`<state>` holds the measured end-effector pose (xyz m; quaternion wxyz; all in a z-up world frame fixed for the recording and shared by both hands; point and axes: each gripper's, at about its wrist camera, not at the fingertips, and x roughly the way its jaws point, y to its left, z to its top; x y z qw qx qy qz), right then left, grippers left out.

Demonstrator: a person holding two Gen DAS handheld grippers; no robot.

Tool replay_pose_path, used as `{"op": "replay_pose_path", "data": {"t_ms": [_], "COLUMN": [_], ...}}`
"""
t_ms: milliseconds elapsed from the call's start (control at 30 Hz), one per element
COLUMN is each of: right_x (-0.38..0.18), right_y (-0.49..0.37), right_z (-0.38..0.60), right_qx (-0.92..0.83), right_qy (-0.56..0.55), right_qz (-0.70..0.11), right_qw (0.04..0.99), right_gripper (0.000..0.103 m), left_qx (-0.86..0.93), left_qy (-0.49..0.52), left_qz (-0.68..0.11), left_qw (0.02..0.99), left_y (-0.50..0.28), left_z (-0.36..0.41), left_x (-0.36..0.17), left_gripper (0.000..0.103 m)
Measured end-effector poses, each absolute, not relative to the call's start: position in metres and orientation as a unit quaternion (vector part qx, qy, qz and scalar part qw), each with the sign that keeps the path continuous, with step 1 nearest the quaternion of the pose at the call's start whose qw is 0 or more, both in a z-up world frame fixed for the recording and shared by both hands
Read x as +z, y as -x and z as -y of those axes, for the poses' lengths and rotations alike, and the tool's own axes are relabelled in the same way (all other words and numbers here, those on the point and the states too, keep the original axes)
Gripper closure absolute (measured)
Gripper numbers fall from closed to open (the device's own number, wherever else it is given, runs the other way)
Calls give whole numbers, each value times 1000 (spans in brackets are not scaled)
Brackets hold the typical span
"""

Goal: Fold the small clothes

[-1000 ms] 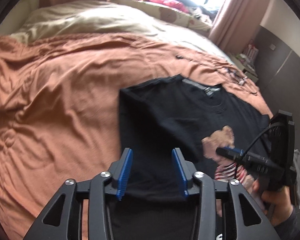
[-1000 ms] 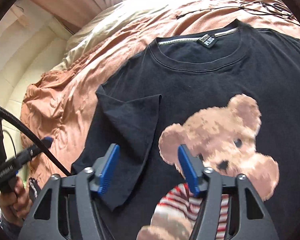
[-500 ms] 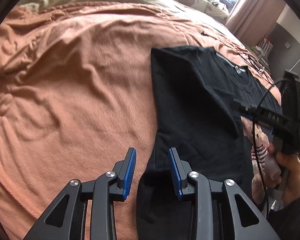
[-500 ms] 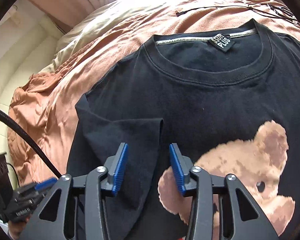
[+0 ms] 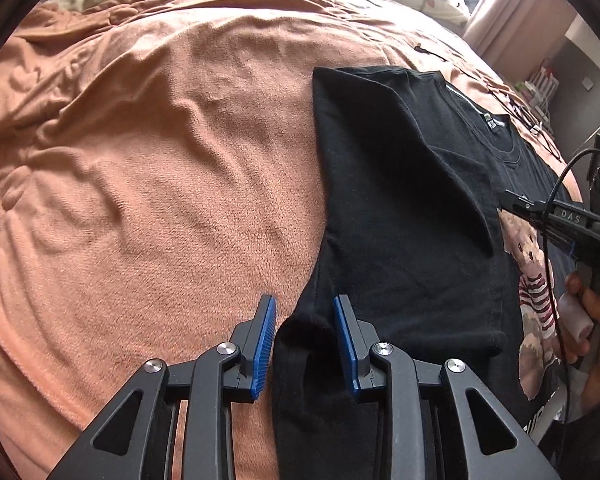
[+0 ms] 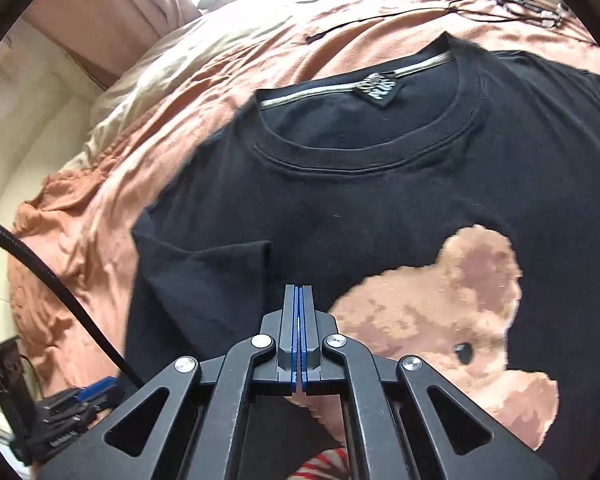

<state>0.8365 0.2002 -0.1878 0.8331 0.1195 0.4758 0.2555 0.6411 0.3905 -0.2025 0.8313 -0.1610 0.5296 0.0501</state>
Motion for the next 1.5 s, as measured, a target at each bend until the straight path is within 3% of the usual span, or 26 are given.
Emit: {"op": "replay_pose_path", "data": {"t_ms": [33,67,100,167,333,500,600,800,1000,1067,1100,1133,1233,1333,1400,1500], "right_x": [-185,-183,-181,-180,-191,-203,-204,-186,-188,-178,-171,-160,-140,-128,-121,-110], "right_y": [-838,-839,-839,-842,-853,-866,-870,-855,-848,-840,-834,-825,-808,-784,-768,-749], "right_z": [-202,-204,-208,-208,-214,-214,-219,-203,-203,-195,-190,-181,-161,-132,-110,-73], "right_qx": [259,264,271,278,295,285,283,243,224,237,241,245,255,254,251,235], "right_qy": [-120,-120,-118,-116,-122,-134,-124,-123,-99,-103,-102,-103,-88,-67,-63,-71], "right_qz": [-474,-471,-467,-461,-458,-463,-469,-445,-491,-481,-472,-453,-439,-435,-428,-425], "right_qw": [833,833,833,835,830,829,827,853,836,838,842,851,857,861,866,871], "right_gripper": [103,94,66,30,31,82,101,102,99,67,32,26,26,26,26,26], "left_qx": [52,52,52,50,44,37,35,38,51,59,62,62,57,59,56,50], "left_qy": [157,156,156,164,167,169,174,177,171,164,161,162,170,174,182,182], "left_qz": [-531,-532,-533,-532,-526,-520,-518,-516,-525,-526,-522,-519,-509,-498,-486,-470], "left_qw": [831,831,830,829,833,837,837,837,832,833,835,837,842,848,853,862], "left_y": [-641,-640,-640,-640,-640,-638,-638,-637,-638,-636,-633,-631,-623,-618,-616,-615], "left_z": [-390,-390,-390,-393,-395,-396,-398,-398,-396,-393,-391,-391,-388,-380,-373,-356], "left_x": [-202,-203,-204,-206,-210,-213,-214,-213,-208,-201,-196,-193,-179,-163,-151,-133], "left_gripper": [71,71,71,71,71,70,70,70,70,70,70,69,68,57,45,38]}}
